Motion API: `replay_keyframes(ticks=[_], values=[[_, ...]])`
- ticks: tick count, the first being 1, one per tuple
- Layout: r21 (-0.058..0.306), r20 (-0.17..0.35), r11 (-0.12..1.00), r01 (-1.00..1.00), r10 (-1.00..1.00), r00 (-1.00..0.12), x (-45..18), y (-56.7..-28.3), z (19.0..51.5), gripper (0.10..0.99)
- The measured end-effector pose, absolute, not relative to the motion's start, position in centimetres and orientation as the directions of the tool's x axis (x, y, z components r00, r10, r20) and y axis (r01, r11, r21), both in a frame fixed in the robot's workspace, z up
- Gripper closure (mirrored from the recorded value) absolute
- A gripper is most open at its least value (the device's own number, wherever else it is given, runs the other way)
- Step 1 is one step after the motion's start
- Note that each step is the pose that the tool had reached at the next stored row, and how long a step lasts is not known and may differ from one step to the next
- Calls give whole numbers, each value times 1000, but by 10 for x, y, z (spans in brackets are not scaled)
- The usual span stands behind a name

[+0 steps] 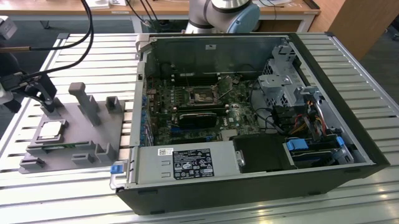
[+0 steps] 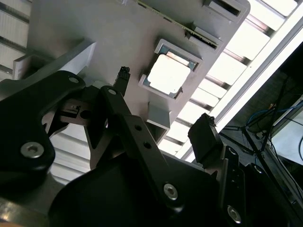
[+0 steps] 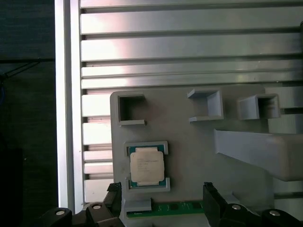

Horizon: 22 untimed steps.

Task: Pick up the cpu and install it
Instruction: 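Pick up the cpu and move it towards the insertion slot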

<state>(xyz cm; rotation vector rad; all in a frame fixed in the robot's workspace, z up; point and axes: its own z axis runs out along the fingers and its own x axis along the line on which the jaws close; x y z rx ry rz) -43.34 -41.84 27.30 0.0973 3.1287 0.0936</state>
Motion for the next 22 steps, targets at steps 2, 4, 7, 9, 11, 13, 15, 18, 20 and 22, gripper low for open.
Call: replay_keyframes(ticks=[2, 4, 7, 9, 11, 13, 15, 18, 20, 22], values=[[60, -8, 996, 62, 62, -998, -433, -418, 272, 310], [60, -8, 996, 62, 62, -998, -433, -418, 271, 310], [60, -8, 996, 62, 62, -998, -433, -418, 270, 310], [60, -8, 996, 62, 62, -998, -433, -418, 269, 310], [60, -8, 996, 62, 62, -998, -433, -418, 268, 310], [60, -8, 996, 62, 62, -998, -433, -418, 267, 310], [60, -8, 996, 62, 62, -998, -433, -418, 266, 310], [60, -8, 996, 62, 62, -998, -433, -418, 264, 310], [60, -8, 996, 62, 62, -998, -433, -418, 263, 310], [60, -8, 996, 62, 62, -998, -433, -418, 261, 310]])
